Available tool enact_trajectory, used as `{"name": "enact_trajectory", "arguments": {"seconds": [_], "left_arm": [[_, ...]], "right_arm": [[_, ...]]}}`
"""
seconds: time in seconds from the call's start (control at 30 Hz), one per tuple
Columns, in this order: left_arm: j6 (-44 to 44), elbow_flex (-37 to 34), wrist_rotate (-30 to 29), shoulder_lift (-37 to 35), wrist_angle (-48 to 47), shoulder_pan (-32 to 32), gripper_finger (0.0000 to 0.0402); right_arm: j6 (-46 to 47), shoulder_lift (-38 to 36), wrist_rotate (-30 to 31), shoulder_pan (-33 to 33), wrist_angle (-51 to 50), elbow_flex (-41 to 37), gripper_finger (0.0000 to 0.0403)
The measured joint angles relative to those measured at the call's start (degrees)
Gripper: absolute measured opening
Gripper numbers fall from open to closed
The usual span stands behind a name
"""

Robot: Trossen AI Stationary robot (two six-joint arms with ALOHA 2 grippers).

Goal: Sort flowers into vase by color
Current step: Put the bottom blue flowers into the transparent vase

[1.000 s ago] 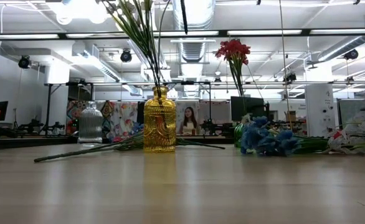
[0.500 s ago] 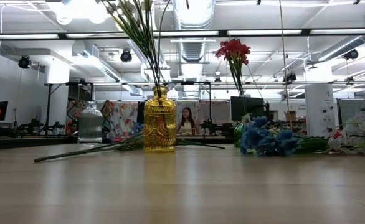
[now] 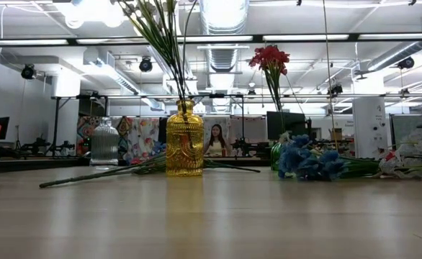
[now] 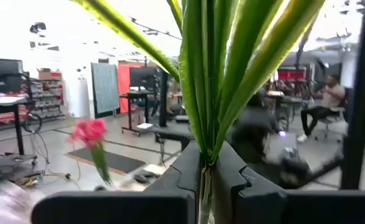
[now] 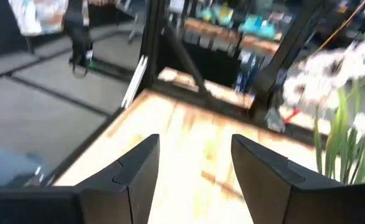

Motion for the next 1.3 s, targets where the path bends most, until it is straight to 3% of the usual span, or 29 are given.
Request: {"name": "enact_trajectory", "arguments": {"seconds": [0.27, 0.5, 0.7, 0.97, 1.1, 1.3], "left_arm": [[18.64, 4.03, -4.62, -13.04, -4.21, 2.01, 0.0000], [28.78, 4.40, -7.42, -23.26, -5.84, 10.02, 0.0000], [20.40, 0.13, -7.57, -31.86, -15.21, 19.01, 0.0000], [2.31, -9.96, -4.54, -39.47, -30.76, 27.80, 0.0000], [-4.07, -15.26, -3.17, -43.14, -33.05, 32.41, 0.0000], [-15.81, -21.89, 7.13, -48.19, -38.95, 39.90, 0.0000]], "right_arm": [[2.90, -0.68, -3.98, 0.26, -22.01, -0.13, 0.0179], [6.74, -0.67, -7.43, 0.58, -20.43, -4.21, 0.0180], [7.59, -0.39, -7.73, 0.63, -16.65, -7.02, 0.0176], [8.30, -0.32, -7.73, 0.63, -14.35, -8.81, 0.0177], [7.21, -0.35, -7.73, 0.63, -12.80, -8.81, 0.0179], [5.68, -0.35, -7.69, 0.63, -10.73, -8.79, 0.0178]]}}
